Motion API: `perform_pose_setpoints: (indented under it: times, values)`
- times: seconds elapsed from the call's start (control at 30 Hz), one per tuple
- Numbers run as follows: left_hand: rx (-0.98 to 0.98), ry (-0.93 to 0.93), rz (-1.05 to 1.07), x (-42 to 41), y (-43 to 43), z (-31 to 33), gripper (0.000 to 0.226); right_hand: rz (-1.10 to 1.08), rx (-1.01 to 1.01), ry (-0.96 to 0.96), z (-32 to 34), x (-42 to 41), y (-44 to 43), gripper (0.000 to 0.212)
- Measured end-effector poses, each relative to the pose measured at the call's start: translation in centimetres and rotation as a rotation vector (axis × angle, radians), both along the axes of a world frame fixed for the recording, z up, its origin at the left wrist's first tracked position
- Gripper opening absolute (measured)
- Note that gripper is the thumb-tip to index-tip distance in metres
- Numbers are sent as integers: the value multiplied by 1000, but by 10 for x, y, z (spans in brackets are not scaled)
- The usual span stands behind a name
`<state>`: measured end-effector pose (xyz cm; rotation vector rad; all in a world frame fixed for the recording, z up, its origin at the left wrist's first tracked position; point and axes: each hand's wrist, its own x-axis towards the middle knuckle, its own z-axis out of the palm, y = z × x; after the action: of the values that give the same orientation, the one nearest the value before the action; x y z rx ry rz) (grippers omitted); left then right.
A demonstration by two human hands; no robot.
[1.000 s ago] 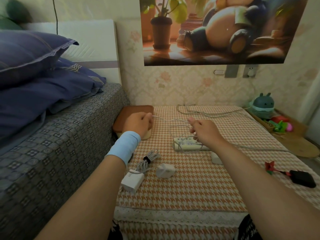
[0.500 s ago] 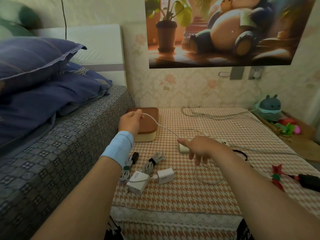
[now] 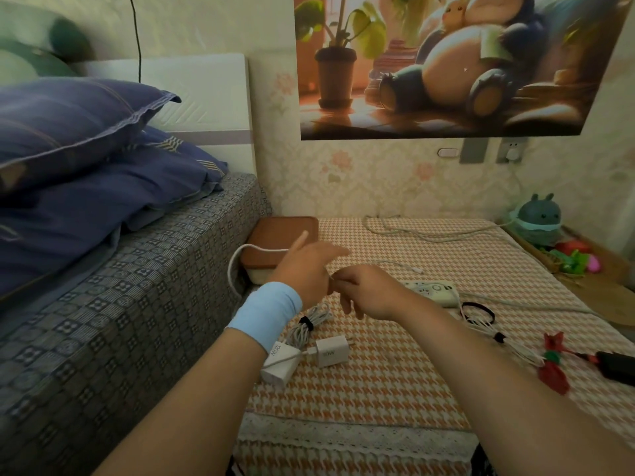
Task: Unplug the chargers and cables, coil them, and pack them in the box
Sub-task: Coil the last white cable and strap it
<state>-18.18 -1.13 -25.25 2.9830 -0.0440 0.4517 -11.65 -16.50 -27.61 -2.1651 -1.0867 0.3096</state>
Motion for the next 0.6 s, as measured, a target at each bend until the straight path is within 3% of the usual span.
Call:
perform_pose_setpoints:
  times: [0.1, 0.27, 0.43, 0.6]
  values:
    - [-166, 116, 44, -1, 0, -3, 28, -18, 47, -63, 4, 0, -3, 30]
    - [-238, -117, 258, -8, 24, 11, 51, -92, 58, 76, 4, 12, -17, 45]
    - [-306, -364, 571, -15, 32, 12, 45, -157, -60, 128, -6, 22, -21, 50]
    - [-332, -462, 682, -11, 24, 10, 46, -224, -187, 36, -5, 21, -14, 38]
